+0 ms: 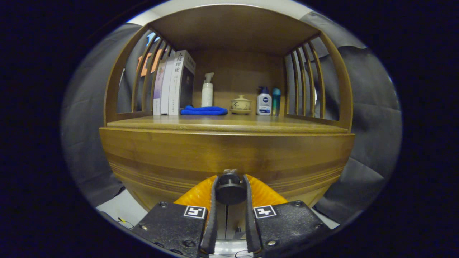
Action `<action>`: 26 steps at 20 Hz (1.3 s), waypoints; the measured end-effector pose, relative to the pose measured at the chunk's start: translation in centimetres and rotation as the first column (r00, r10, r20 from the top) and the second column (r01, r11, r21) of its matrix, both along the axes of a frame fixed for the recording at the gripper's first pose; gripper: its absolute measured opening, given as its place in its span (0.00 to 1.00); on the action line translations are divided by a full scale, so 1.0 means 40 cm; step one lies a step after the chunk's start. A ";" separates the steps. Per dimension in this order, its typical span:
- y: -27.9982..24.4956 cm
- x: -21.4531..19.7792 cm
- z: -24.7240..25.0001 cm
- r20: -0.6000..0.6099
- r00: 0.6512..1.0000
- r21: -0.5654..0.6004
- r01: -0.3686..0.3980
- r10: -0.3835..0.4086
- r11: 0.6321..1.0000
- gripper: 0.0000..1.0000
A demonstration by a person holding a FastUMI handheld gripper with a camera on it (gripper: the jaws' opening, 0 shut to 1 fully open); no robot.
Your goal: Pull open the drawer, take out the items inside it, and place them on the countertop above the cabinet.
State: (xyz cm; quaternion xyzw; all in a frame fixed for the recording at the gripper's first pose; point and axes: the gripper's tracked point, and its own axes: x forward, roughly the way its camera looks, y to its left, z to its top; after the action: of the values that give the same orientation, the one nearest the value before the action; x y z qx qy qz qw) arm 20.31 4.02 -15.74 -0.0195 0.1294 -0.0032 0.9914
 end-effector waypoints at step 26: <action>0.007 -0.395 -0.021 -0.027 0.999 0.032 -0.038 0.039 0.999 0.35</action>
State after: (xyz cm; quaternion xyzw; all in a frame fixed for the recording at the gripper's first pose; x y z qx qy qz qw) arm 4.50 4.30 -16.59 -0.0066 0.1427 0.0181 0.9896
